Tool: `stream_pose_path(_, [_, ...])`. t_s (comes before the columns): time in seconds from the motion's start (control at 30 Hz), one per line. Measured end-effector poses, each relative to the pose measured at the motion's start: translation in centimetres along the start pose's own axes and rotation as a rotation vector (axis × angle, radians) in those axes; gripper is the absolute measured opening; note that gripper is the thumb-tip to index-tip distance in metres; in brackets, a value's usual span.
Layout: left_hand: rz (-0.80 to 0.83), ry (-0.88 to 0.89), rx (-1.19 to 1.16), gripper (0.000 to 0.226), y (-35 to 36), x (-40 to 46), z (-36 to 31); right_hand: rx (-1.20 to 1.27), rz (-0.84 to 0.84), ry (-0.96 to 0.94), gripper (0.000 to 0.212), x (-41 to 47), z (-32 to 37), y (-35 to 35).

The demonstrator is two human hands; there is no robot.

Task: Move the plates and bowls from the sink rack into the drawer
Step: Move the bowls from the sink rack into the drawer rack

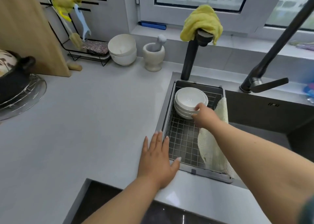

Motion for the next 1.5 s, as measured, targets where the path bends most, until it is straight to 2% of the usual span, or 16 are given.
stream_pose_path(0.07, [0.01,0.003,-0.003,0.08,0.0,0.0,0.0,-0.065,-0.049,-0.022,0.03,1.0,0.4,-0.1])
stream_pose_path(0.13, [0.017,0.007,-0.003,0.08,-0.1,0.1,0.1,-0.103,-0.105,-0.046,0.037,1.6,0.8,-0.4])
stream_pose_path(0.23, [0.034,0.01,-0.012,0.08,0.0,0.2,0.1,-0.202,-0.07,-0.067,0.045,2.0,1.2,-0.5])
stream_pose_path(0.37, [0.041,0.012,-0.005,0.08,0.0,0.4,0.1,-0.396,0.088,-0.062,0.023,2.5,1.7,0.0])
stream_pose_path(0.53, [0.044,0.015,-0.013,0.08,-0.1,0.3,0.2,-0.455,0.031,-0.116,0.013,2.6,2.5,-0.2])
stream_pose_path(0.63, [0.041,0.012,-0.007,0.08,-0.1,0.3,0.2,-0.394,0.014,-0.081,0.017,2.6,2.4,-0.9])
stream_pose_path(0.8, [0.045,0.009,-0.003,0.079,-0.1,0.3,0.2,-0.104,0.001,-0.059,0.018,2.9,2.0,-1.6])
stream_pose_path(1.13, [-0.027,-0.009,-0.036,0.076,-0.1,0.1,0.2,0.311,-0.288,-0.202,0.016,-2.8,1.7,-5.3])
stream_pose_path(1.23, [-0.081,-0.022,-0.202,0.072,-0.6,-0.3,0.5,0.31,-0.292,-0.261,0.018,-6.7,0.8,-5.7])
stream_pose_path(1.4, [-0.23,-0.295,-1.064,0.042,-3.1,-3.6,0.1,0.313,-0.142,-0.348,0.02,-14.1,-1.9,-4.6])
stream_pose_path(1.47, [-0.353,-0.395,-1.291,0.034,-4.1,-5.8,-0.8,0.305,-0.107,-0.399,0.024,-17.2,-3.1,-4.2])
stream_pose_path(1.5, [-0.413,-0.419,-1.407,0.036,-4.5,-6.9,-1.4,0.283,-0.088,-0.43,0.026,-18.7,-3.7,-4.0])
Point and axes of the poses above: each hand's wrist, its own x-axis towards the middle knuckle, its own y-axis out of the palm, z = x × y, the point moved 3 cm from there along x, towards the middle knuckle, and after that the axes turned 7 degrees about y, right-handed, at the moved point
